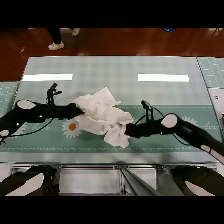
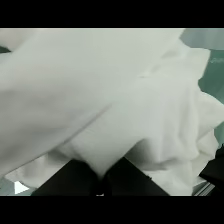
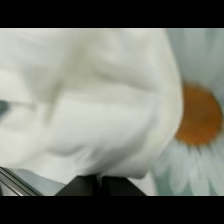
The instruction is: Fold the shirts.
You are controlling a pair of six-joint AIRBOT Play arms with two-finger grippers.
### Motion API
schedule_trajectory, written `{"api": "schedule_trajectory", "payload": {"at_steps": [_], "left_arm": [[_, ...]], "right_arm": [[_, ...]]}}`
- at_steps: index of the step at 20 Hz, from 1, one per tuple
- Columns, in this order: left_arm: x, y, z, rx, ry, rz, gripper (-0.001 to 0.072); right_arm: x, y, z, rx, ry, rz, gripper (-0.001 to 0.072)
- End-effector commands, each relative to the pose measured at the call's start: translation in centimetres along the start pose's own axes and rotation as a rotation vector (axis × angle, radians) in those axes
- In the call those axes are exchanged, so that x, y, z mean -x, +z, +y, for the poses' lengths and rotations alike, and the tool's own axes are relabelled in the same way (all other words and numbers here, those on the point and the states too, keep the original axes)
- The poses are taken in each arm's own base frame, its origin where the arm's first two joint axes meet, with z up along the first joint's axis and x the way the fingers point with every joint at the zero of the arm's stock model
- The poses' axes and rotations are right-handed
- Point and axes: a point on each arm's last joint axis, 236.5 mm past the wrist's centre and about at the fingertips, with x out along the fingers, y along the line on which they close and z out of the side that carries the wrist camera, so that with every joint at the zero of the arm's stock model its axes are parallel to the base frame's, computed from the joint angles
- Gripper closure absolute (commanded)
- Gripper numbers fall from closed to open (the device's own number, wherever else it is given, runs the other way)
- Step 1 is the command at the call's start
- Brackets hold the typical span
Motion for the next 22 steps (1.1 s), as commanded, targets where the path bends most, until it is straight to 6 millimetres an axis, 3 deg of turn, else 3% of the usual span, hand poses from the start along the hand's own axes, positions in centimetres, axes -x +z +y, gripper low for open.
{"api": "schedule_trajectory", "payload": {"at_steps": [1, 2, 4, 6, 7, 9, 12, 14, 16, 19, 22], "left_arm": [[4.2, 3.9, -3.7, -0.077, -0.076, -0.062, 0.0687], [6.9, 6.3, -5.6, -0.120, -0.093, -0.126, 0.0687], [12.8, 10.7, -10.0, -0.209, -0.107, -0.284, 0.0687], [19.9, 13.7, -15.8, -0.341, -0.115, -0.464, 0.0687], [22.9, 14.2, -18.7, -0.413, -0.118, -0.535, 0.0687], [28.2, 13.1, -24.7, -0.569, -0.130, -0.640, 0.0687], [33.5, 8.3, -31.6, -0.780, -0.139, -0.718, 0.0687], [35.4, 4.5, -34.2, -0.879, -0.135, -0.741, 0.0687], [35.5, 0.9, -34.8, -0.934, -0.119, -0.711, 0.0687], [34.0, -2.7, -32.4, -0.898, -0.041, -0.584, 0.0687], [30.7, -4.8, -28.2, -0.664, -0.048, -0.464, 0.0687]], "right_arm": [[6.8, 7.4, 3.8, 0.179, -0.005, -0.148, 0.0689], [10.9, 10.5, 5.0, 0.223, -0.024, -0.244, 0.0690], [21.2, 15.9, 8.2, 0.311, -0.072, -0.473, 0.0690], [31.0, 17.9, 11.9, 0.401, -0.104, -0.658, 0.0690], [35.2, 17.8, 14.1, 0.453, -0.116, -0.728, 0.0690], [41.8, 16.2, 17.8, 0.554, -0.149, -0.854, 0.0690], [49.2, 11.9, 22.3, 0.673, -0.190, -1.051, 0.0690], [52.2, 8.6, 23.6, 0.718, -0.212, -1.146, 0.0690], [53.8, 5.4, 23.8, 0.739, -0.245, -1.192, 0.0690], [53.9, 2.1, 22.9, 0.745, -0.292, -1.174, 0.0689], [50.8, 0.4, 20.4, 0.711, -0.324, -1.020, 0.0689]]}}
